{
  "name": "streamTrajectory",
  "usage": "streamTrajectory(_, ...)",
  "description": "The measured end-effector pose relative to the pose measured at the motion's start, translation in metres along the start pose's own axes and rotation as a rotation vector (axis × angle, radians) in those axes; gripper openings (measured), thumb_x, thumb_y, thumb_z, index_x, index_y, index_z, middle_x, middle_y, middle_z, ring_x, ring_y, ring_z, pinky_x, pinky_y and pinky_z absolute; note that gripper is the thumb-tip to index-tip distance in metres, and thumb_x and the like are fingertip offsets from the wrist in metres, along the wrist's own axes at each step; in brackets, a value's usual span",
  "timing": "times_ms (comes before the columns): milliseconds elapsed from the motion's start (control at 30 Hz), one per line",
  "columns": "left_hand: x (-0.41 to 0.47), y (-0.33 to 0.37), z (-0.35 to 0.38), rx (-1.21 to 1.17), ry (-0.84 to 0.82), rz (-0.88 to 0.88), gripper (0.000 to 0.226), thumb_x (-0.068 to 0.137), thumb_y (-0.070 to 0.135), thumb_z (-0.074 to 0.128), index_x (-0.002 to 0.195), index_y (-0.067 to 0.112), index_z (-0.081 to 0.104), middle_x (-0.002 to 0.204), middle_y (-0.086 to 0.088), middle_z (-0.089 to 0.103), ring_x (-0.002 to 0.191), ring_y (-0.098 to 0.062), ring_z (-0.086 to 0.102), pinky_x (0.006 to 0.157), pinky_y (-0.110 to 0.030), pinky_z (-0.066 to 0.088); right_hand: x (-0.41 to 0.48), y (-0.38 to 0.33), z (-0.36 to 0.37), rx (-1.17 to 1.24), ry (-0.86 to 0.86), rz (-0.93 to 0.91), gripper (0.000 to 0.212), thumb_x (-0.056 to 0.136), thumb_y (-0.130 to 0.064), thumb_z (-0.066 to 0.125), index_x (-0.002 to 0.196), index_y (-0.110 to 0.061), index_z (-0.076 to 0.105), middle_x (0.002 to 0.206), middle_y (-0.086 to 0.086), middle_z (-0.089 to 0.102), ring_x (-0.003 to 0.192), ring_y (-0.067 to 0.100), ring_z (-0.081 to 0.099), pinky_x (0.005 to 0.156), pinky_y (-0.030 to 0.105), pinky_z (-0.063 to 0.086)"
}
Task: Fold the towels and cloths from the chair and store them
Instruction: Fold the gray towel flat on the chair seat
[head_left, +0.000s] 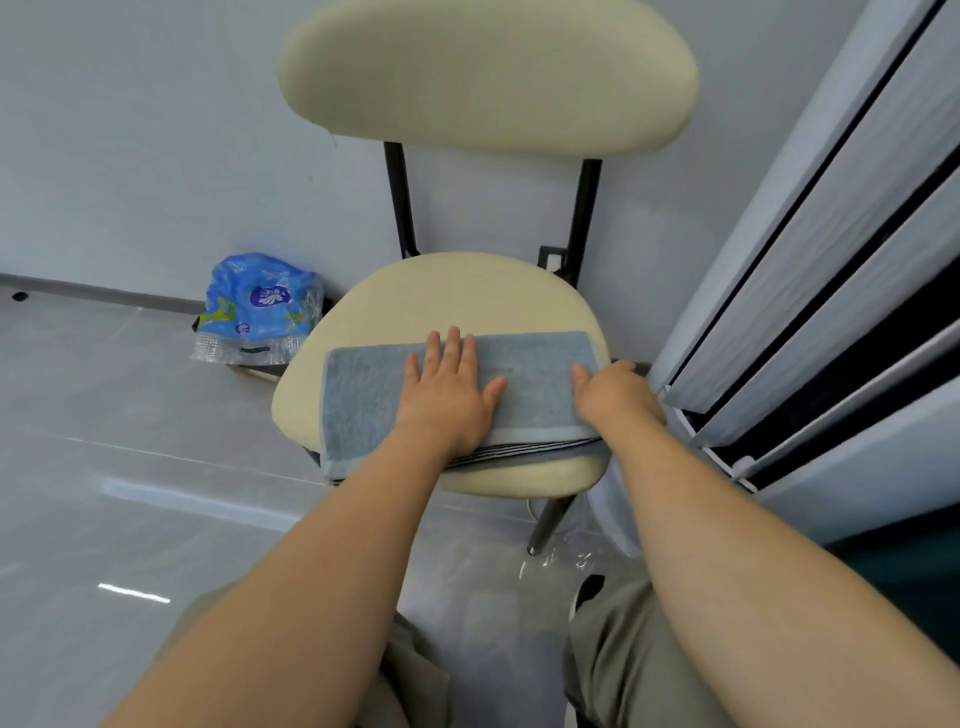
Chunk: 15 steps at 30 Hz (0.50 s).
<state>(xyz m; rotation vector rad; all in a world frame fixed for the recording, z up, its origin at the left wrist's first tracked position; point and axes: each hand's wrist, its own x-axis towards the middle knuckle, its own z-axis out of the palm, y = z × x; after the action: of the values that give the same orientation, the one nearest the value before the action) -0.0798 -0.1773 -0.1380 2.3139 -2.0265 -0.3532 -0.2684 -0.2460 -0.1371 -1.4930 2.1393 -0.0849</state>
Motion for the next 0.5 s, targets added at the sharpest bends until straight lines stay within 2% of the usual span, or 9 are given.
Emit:
streamTrajectory(67,0.009,0.001,0.005,0.006,-0.014,-0.008,0.075,0.102,0.059,0.012,0.160,0.014,-0.001,0.168,-0.004,-0.010,0.154,-0.027,-0.013,0.124,-0.051,-0.002,0.002,-0.002,-0.004,-0.062,-0.022,0.012,0.069,0.099,-0.062,0.033,0.137,-0.006,0.045,0.134,0.015,0.057,0.117,0.035,0.056,0.076,0.041,0.039)
streamTrajectory(167,0.015,-0.002,0.015,0.009,-0.029,-0.044,0.075,0.101,0.060,0.010,0.160,0.014,0.000,0.168,-0.004,-0.007,0.154,-0.028,-0.010,0.123,-0.053,-0.003,0.004,-0.001,-0.010,-0.137,-0.080,-0.005,0.072,0.098,-0.067,0.028,0.129,-0.009,0.057,0.125,0.012,0.062,0.099,0.031,0.056,0.074,0.038,0.039)
streamTrajectory(233,0.018,-0.002,0.020,0.029,-0.009,-0.038,0.077,0.100,0.062,0.008,0.160,0.015,0.000,0.168,-0.004,-0.006,0.154,-0.027,-0.010,0.123,-0.053,-0.003,0.007,0.000,-0.014,-0.090,-0.141,-0.027,0.076,0.096,-0.069,0.033,0.134,-0.007,0.055,0.130,0.013,0.060,0.107,0.032,0.058,0.083,0.040,0.046)
streamTrajectory(300,0.021,0.001,0.020,0.028,0.001,-0.040,0.078,0.099,0.063,0.006,0.160,0.015,0.000,0.168,-0.005,-0.006,0.154,-0.027,-0.010,0.123,-0.053,-0.003,0.007,-0.001,-0.021,0.029,-0.170,-0.062,0.069,0.097,-0.059,0.044,0.138,-0.005,0.052,0.136,0.015,0.058,0.118,0.034,0.058,0.093,0.038,0.048)
streamTrajectory(333,0.023,0.003,0.020,0.026,0.003,-0.043,0.079,0.099,0.063,0.006,0.160,0.015,0.000,0.168,-0.004,-0.006,0.154,-0.027,-0.010,0.123,-0.053,-0.004,0.006,-0.003,-0.026,0.114,-0.165,-0.085,0.061,0.097,-0.051,0.051,0.136,-0.005,0.054,0.132,0.015,0.059,0.116,0.033,0.059,0.091,0.036,0.049)
streamTrajectory(400,0.027,0.007,0.020,0.020,0.003,-0.050,0.079,0.099,0.064,0.005,0.160,0.015,0.000,0.168,-0.005,-0.007,0.154,-0.027,-0.011,0.123,-0.053,-0.004,0.003,-0.008,-0.038,0.323,-0.139,-0.116,0.043,0.092,-0.038,0.059,0.121,-0.006,0.062,0.116,0.010,0.064,0.101,0.027,0.062,0.083,0.035,0.051)
streamTrajectory(500,0.029,0.014,0.021,0.005,0.009,-0.046,0.079,0.099,0.063,0.004,0.160,0.014,0.000,0.168,-0.005,-0.007,0.154,-0.027,-0.011,0.123,-0.054,-0.004,-0.007,-0.015,-0.058,0.619,-0.199,-0.172,0.021,0.088,-0.029,0.065,0.098,-0.011,0.066,0.100,0.007,0.070,0.084,0.022,0.066,0.070,0.032,0.050)
